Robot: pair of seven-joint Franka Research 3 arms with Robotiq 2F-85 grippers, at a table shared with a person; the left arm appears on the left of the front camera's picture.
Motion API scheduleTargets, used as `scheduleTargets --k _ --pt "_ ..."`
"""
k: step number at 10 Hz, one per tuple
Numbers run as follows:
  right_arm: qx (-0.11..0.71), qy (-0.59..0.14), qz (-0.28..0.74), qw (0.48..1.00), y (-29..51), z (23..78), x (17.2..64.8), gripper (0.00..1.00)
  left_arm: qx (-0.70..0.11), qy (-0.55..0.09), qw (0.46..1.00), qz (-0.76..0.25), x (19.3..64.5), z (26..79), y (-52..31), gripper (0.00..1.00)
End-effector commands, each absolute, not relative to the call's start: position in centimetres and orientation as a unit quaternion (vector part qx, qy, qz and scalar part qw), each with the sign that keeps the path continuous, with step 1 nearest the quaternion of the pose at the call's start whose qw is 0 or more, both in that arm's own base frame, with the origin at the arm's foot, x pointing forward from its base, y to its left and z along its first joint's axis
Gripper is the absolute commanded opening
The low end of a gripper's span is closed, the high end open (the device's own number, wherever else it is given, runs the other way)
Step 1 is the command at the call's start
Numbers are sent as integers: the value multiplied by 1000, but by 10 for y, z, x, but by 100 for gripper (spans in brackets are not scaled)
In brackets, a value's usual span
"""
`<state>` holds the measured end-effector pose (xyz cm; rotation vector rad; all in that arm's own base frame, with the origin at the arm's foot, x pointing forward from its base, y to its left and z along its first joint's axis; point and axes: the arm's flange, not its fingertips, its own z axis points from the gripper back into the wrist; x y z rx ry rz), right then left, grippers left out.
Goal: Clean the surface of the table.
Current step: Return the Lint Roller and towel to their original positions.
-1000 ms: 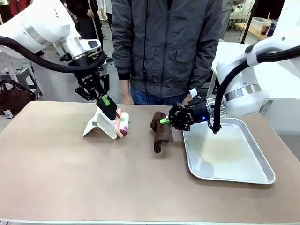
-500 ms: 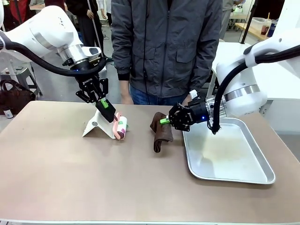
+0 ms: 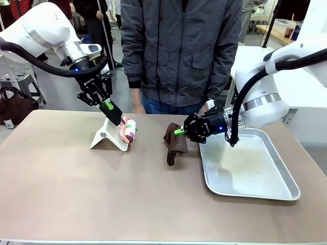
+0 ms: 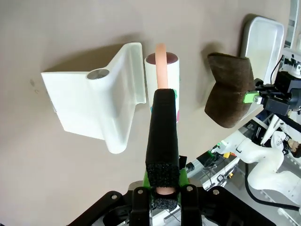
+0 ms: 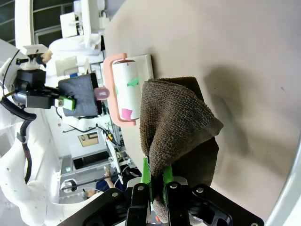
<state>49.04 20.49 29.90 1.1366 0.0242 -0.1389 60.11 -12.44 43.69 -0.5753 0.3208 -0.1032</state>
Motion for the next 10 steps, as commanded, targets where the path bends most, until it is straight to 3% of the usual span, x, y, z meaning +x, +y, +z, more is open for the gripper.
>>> scheduleTargets --k 1,10 --pt "553 18 -65 831 204 305 494 11 -290 148 944 -51 603 437 -120 22" --pt "555 27 -74 828 205 302 501 11 -300 164 936 -84 607 425 -107 22"
